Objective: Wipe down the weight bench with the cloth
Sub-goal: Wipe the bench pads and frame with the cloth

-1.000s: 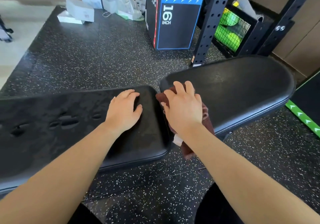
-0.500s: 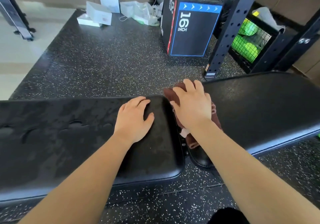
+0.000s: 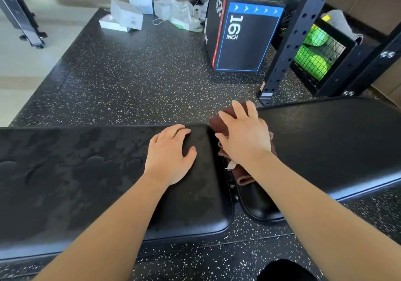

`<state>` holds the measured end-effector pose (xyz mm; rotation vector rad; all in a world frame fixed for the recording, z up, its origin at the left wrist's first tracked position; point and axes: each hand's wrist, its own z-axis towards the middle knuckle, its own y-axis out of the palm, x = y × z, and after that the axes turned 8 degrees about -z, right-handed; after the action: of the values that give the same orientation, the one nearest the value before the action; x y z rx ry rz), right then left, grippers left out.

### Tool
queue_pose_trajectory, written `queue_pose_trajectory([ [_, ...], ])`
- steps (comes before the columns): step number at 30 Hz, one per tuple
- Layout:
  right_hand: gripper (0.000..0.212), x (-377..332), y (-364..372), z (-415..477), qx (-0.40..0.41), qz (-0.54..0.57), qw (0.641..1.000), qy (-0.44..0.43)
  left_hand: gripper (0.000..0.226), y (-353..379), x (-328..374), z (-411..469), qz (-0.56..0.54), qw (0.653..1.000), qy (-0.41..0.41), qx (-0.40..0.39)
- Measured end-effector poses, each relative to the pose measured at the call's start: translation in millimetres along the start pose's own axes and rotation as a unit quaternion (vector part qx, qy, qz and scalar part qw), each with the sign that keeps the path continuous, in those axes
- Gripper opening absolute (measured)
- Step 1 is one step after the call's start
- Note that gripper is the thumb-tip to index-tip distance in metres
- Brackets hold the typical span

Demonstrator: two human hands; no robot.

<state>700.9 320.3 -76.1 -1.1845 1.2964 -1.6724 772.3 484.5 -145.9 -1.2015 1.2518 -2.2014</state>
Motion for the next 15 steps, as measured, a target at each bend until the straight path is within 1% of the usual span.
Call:
queue_pose_trajectory([
  [5,0.041,-3,-1,-10,0.023,0.005,0.999,0.026,0.048,-2,3,0,0.000,1.000,-0.006,-0.006],
  [8,0.042,-5,-2,-32,0.036,0.031,0.999,0.020,0.047,-7,3,0,-0.013,1.000,0.004,-0.023],
  [11,0.040,-9,-3,-58,0.082,0.117,0.990,0.017,0.047,-17,1,-7,-0.029,0.997,0.027,-0.062],
  [13,0.039,-20,-2,-68,0.127,0.192,0.973,0.031,0.049,-26,-7,-17,-0.011,0.996,0.035,-0.077],
  [15,0.040,-42,2,-68,0.135,0.260,0.955,0.047,0.050,-36,-21,-30,0.015,0.997,0.027,-0.073],
])
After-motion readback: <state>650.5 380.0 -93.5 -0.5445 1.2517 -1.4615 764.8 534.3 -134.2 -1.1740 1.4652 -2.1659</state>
